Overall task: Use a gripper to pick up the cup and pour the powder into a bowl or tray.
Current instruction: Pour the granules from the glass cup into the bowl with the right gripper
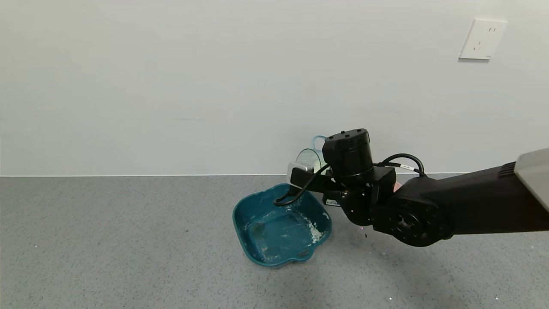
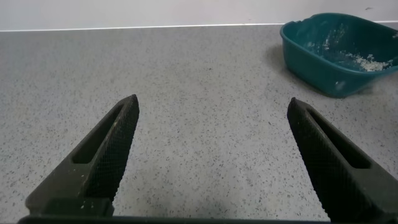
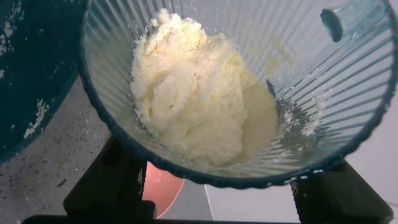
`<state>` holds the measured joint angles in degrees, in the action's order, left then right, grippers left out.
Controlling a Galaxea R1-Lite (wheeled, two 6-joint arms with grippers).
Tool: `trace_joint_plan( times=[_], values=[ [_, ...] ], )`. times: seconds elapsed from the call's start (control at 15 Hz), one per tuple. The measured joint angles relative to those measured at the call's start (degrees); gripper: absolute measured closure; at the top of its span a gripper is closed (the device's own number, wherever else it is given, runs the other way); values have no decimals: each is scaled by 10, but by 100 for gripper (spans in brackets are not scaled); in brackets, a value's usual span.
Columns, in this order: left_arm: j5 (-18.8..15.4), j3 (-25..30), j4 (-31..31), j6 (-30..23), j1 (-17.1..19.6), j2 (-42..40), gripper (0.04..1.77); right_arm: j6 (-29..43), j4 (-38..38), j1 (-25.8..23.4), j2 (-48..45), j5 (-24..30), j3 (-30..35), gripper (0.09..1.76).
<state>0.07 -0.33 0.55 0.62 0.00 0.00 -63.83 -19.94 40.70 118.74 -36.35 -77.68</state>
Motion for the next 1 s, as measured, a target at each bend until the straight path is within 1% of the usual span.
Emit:
trace_joint_plan(
  times=[0.4, 0.53, 0.73, 1.0],
  values=[
    [0, 0, 0, 0, 0, 0, 9, -79, 0, 9, 9, -14, 11, 55],
    [0, 0, 0, 0, 0, 0, 9, -110, -2, 11, 9, -29, 15, 55],
    [0, 0, 0, 0, 0, 0, 9, -170, -18, 11, 8, -30, 20, 55],
    [0, 0, 0, 0, 0, 0, 9, -251, -63, 11, 10, -30, 36, 55]
  ],
)
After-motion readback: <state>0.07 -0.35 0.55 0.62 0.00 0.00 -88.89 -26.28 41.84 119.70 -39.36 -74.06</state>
